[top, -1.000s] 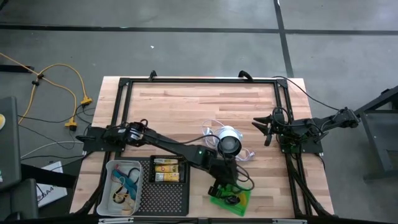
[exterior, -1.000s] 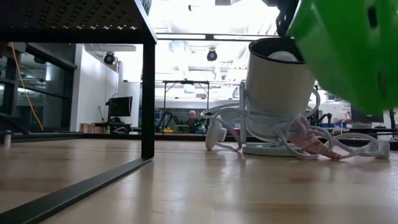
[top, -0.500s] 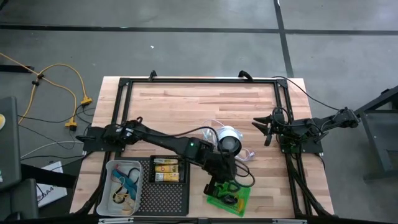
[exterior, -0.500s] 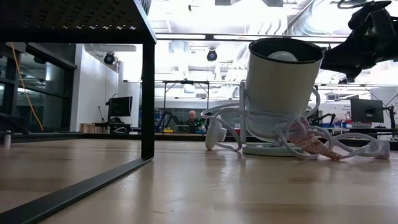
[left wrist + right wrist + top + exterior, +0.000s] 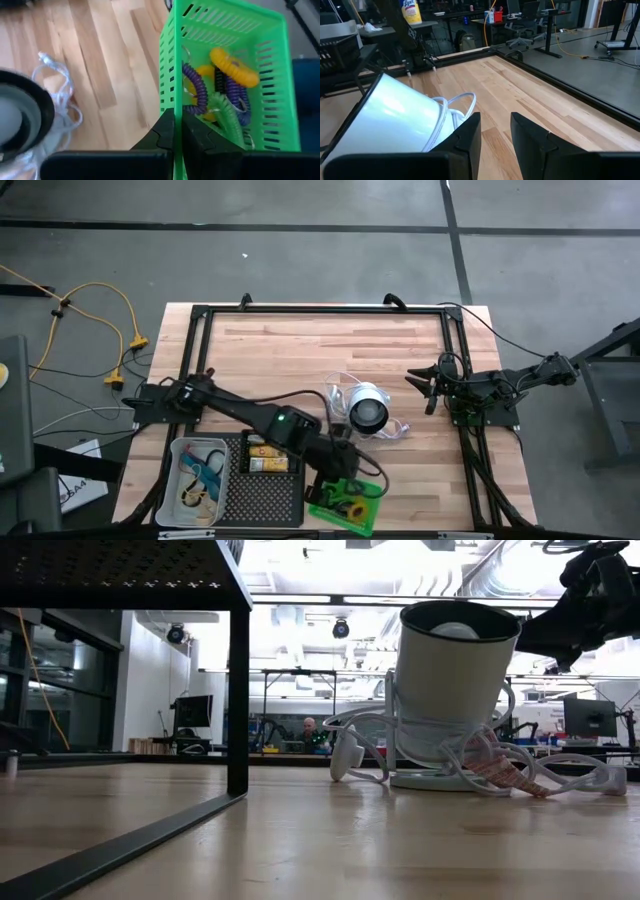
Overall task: Pick & Place Office Desk Supplies
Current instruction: Put the green bin on the shelf
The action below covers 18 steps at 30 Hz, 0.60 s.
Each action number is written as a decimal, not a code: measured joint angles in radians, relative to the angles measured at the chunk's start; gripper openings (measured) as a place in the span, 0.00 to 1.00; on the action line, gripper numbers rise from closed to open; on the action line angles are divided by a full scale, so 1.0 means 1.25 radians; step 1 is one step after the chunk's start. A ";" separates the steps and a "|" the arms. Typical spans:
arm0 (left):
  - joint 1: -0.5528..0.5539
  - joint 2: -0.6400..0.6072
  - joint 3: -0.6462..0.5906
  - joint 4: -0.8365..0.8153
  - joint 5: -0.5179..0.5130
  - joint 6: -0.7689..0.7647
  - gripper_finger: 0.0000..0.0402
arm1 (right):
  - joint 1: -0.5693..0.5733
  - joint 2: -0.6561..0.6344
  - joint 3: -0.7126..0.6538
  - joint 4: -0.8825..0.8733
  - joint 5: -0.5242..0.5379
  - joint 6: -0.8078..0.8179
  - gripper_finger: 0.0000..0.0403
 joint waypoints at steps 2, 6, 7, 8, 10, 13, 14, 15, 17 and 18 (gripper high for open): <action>-0.011 -0.010 0.000 -0.027 -0.002 -0.009 0.01 | 0.000 0.000 0.000 0.000 0.000 0.000 0.23; -0.025 -0.038 0.000 -0.074 -0.004 -0.042 0.01 | 0.000 0.000 0.000 0.000 0.000 0.000 0.23; -0.030 -0.042 0.000 -0.084 -0.006 -0.056 0.01 | 0.000 0.000 0.000 -0.001 0.000 0.000 0.23; -0.032 -0.047 0.000 -0.087 -0.006 -0.072 0.01 | 0.000 0.000 0.000 0.000 0.000 0.000 0.23; -0.033 -0.054 0.000 -0.100 -0.001 -0.111 0.01 | 0.000 0.000 0.000 -0.001 0.000 0.000 0.23; -0.037 -0.063 0.000 -0.102 0.009 -0.166 0.01 | 0.000 0.000 0.000 0.000 0.000 0.000 0.23; -0.037 -0.066 0.000 -0.101 0.015 -0.184 0.01 | 0.000 0.000 0.000 0.000 0.000 0.000 0.23; -0.037 -0.070 0.000 -0.104 0.016 -0.198 0.01 | 0.000 0.000 0.000 0.000 0.000 0.000 0.23; -0.038 -0.074 0.000 -0.102 0.021 -0.227 0.01 | 0.000 0.000 0.000 0.000 0.000 0.000 0.23; -0.040 -0.077 0.000 -0.104 0.021 -0.242 0.01 | 0.000 0.000 0.000 0.000 0.000 0.000 0.23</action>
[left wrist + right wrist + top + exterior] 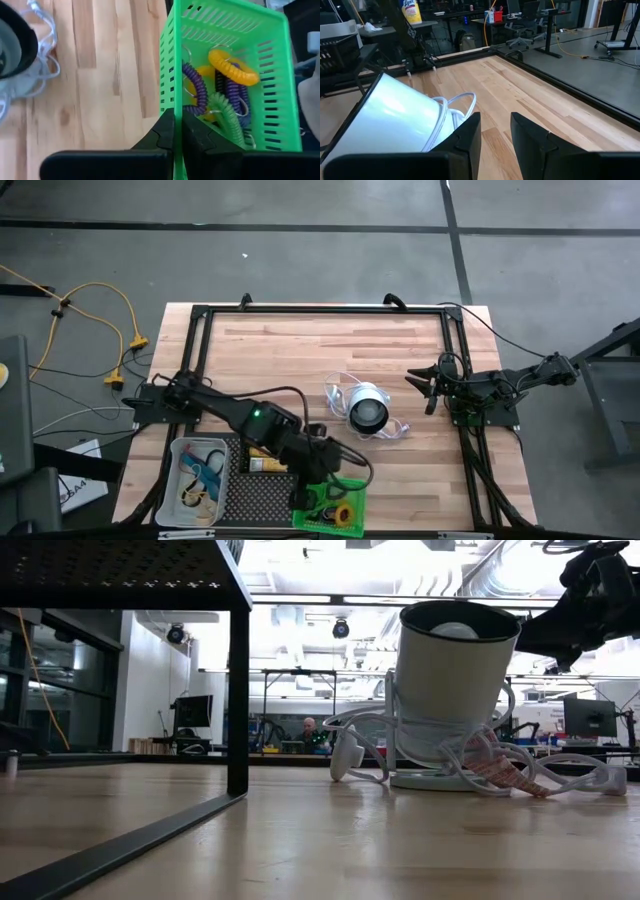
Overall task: Pick & Place Office Desk Supplies
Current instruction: Put the green bin on the shelf
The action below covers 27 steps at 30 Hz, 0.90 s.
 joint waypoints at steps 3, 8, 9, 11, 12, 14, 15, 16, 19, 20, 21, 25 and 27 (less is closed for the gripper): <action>-0.006 -0.004 0.000 -0.027 0.000 -0.046 0.01 | 0.000 0.000 0.000 0.000 0.000 0.000 0.23; -0.030 -0.008 0.000 -0.092 -0.020 -0.115 0.01 | 0.000 0.000 0.000 -0.001 0.000 0.000 0.23; -0.038 -0.008 0.000 -0.101 -0.036 -0.127 0.01 | 0.000 0.000 0.000 0.000 0.000 0.000 0.23; -0.059 -0.008 0.000 -0.117 -0.078 -0.146 0.01 | 0.000 0.000 0.000 0.000 0.000 0.000 0.23; -0.072 -0.008 0.000 -0.121 -0.097 -0.156 0.01 | 0.000 0.000 0.000 0.000 0.000 0.000 0.23; -0.099 -0.008 0.000 -0.127 -0.135 -0.183 0.01 | 0.000 0.000 0.000 0.000 0.000 0.000 0.23; -0.112 -0.008 0.000 -0.134 -0.155 -0.199 0.01 | 0.000 0.000 0.000 0.000 0.000 0.000 0.23; -0.125 -0.008 0.000 -0.141 -0.169 -0.216 0.01 | 0.000 0.000 0.000 0.000 0.000 0.000 0.23; -0.159 -0.008 -0.004 -0.156 -0.201 -0.265 0.01 | 0.000 0.000 0.000 0.000 0.000 0.000 0.23; -0.169 -0.008 -0.010 -0.158 -0.209 -0.283 0.01 | 0.000 0.000 0.000 0.000 0.000 0.000 0.23; -0.178 -0.008 -0.016 -0.159 -0.217 -0.299 0.01 | 0.000 0.000 0.000 0.000 0.000 0.000 0.23; -0.221 -0.008 -0.047 -0.155 -0.238 -0.346 0.01 | 0.000 0.000 0.000 0.000 0.000 0.000 0.23; -0.243 -0.008 -0.060 -0.158 -0.253 -0.371 0.01 | 0.000 0.000 0.000 0.000 0.000 0.000 0.23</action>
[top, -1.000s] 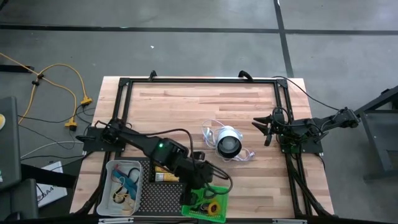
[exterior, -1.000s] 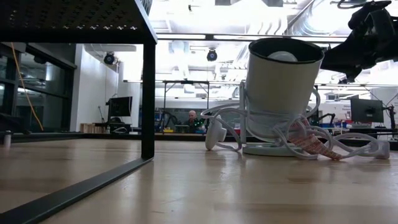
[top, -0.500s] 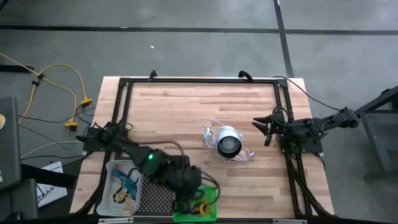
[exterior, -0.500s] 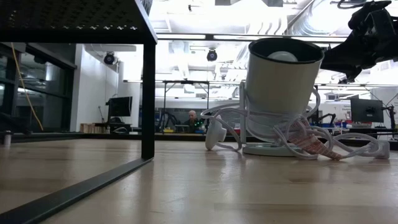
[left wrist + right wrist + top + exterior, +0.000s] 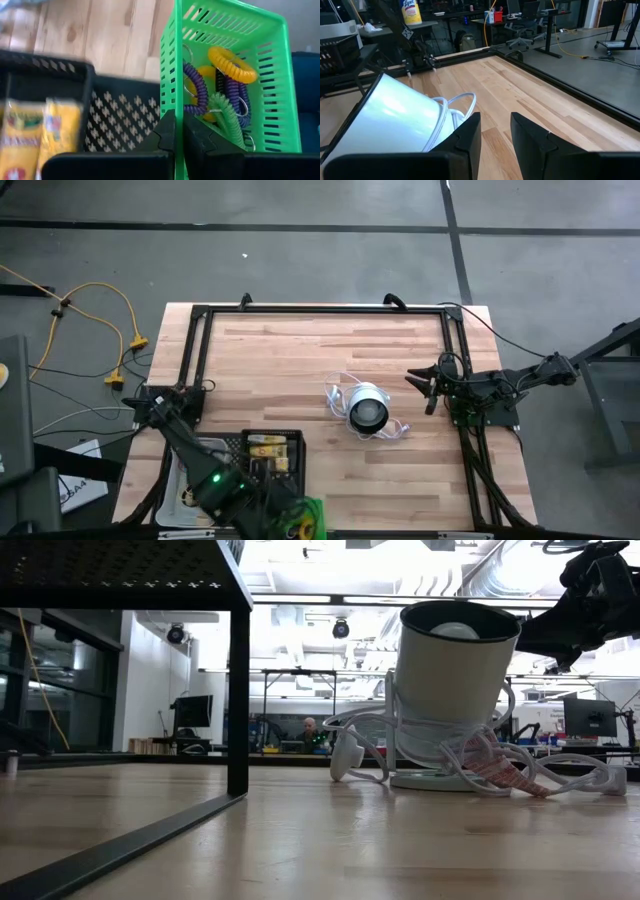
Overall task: Pick & Place Office Desk Supplies
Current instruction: Put the green bin on the shelf
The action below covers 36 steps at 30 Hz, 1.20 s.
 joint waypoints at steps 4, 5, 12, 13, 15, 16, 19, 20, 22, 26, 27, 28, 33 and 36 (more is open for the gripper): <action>-0.037 0.000 -0.003 -0.041 -0.032 -0.042 0.01 | 0.000 0.000 0.000 0.000 0.000 0.000 0.23; -0.044 0.000 -0.003 -0.056 -0.039 -0.057 0.01 | 0.000 0.000 0.000 0.000 0.000 0.000 0.23; -0.073 0.000 -0.005 -0.105 -0.070 -0.098 0.01 | 0.000 0.000 0.000 0.000 0.000 0.000 0.23; -0.076 0.000 -0.006 -0.112 -0.071 -0.097 0.01 | 0.000 0.000 0.000 0.000 0.000 0.000 0.23; -0.081 0.000 -0.006 -0.130 -0.072 -0.094 0.01 | 0.000 0.000 0.000 0.000 0.000 0.000 0.23; -0.083 0.000 -0.006 -0.139 -0.072 -0.094 0.01 | 0.000 0.000 0.000 0.000 0.000 0.000 0.23; -0.085 0.000 -0.006 -0.154 -0.072 -0.080 0.01 | 0.000 0.000 0.000 0.000 0.000 0.000 0.23; -0.085 0.000 -0.006 -0.157 -0.072 -0.070 0.01 | 0.000 0.000 0.000 0.000 0.000 0.000 0.23; -0.084 0.000 -0.006 -0.157 -0.072 -0.049 0.01 | 0.000 0.000 0.000 0.000 0.000 0.000 0.23; -0.081 0.000 -0.006 -0.157 -0.074 -0.035 0.01 | 0.000 0.000 0.000 0.000 0.000 0.000 0.23; -0.080 0.000 -0.006 -0.157 -0.074 -0.035 0.01 | 0.000 0.000 0.000 0.000 0.000 0.000 0.23; -0.079 0.000 -0.006 -0.157 -0.074 -0.035 0.01 | 0.000 0.000 0.000 0.000 0.000 0.000 0.23; -0.078 0.000 -0.009 -0.156 -0.071 -0.035 0.01 | 0.000 0.000 0.000 0.000 0.000 0.000 0.23; -0.078 -0.004 -0.010 -0.156 -0.069 -0.041 0.01 | 0.000 0.000 0.000 0.000 0.000 0.000 0.23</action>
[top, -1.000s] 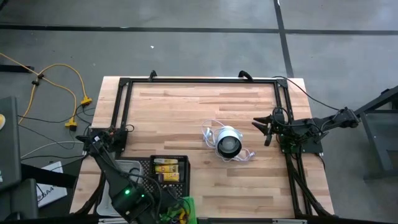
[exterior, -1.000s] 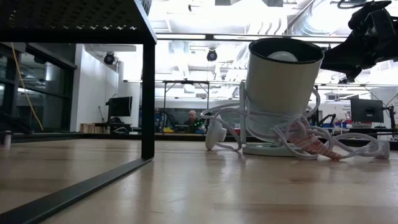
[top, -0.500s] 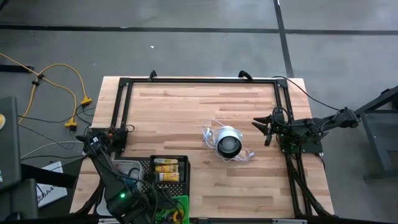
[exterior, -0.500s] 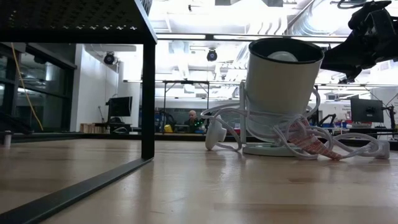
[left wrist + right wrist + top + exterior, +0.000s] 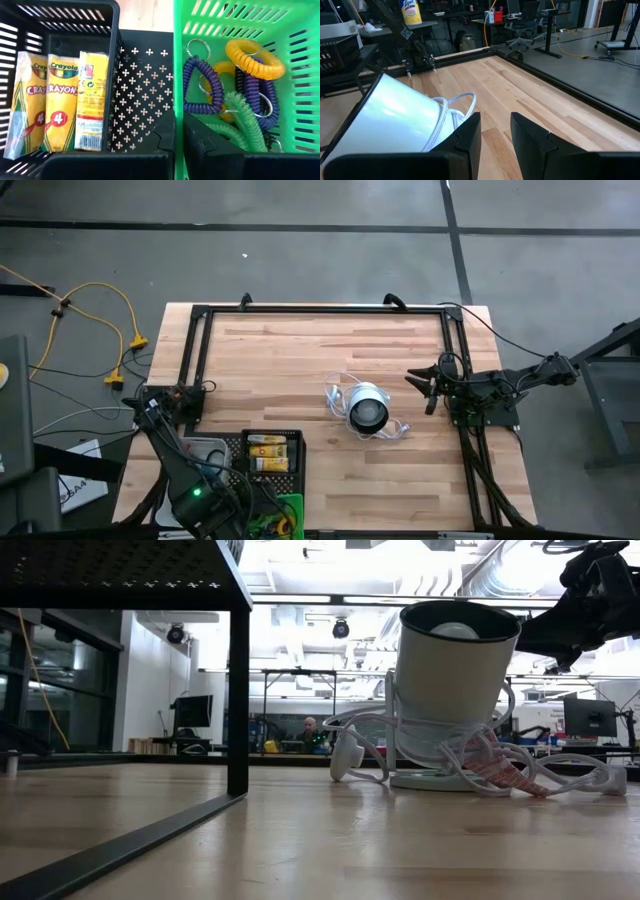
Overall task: Pick & Place Office Desk Supplies
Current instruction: Put the green bin on the shelf
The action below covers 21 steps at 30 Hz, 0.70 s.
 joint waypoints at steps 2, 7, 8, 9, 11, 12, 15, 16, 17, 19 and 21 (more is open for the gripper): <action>0.000 -0.009 0.000 -0.001 0.005 -0.007 0.01 | 0.000 0.000 0.000 0.000 0.000 0.000 0.23; 0.000 -0.025 0.000 -0.002 0.008 0.007 0.01 | 0.000 0.000 0.000 0.000 0.000 0.000 0.23; 0.000 -0.025 0.000 -0.002 0.008 0.015 0.01 | 0.000 0.000 0.000 0.000 0.000 0.000 0.23; 0.000 -0.025 0.000 -0.002 0.008 0.024 0.01 | 0.000 0.000 0.000 0.000 0.000 0.000 0.23; 0.000 -0.025 0.000 -0.001 0.008 0.034 0.01 | 0.000 0.000 0.000 0.000 0.000 0.000 0.23; 0.000 -0.025 -0.001 -0.001 0.008 0.042 0.01 | 0.000 0.000 0.000 0.000 0.000 0.000 0.23; 0.000 -0.025 -0.015 0.000 0.008 0.051 0.01 | 0.000 0.000 0.000 0.000 0.000 0.000 0.23; 0.000 -0.025 -0.020 -0.001 0.008 0.051 0.01 | 0.000 0.000 0.000 0.000 0.000 0.000 0.23; 0.000 -0.025 -0.023 -0.001 0.008 0.051 0.01 | 0.000 0.000 0.000 0.000 0.000 0.000 0.23; 0.000 -0.025 -0.032 0.001 0.008 0.051 0.01 | 0.000 0.000 0.000 0.000 0.000 0.000 0.23; 0.000 -0.025 -0.042 0.000 0.008 0.051 0.01 | 0.000 0.000 0.000 0.000 0.000 0.000 0.23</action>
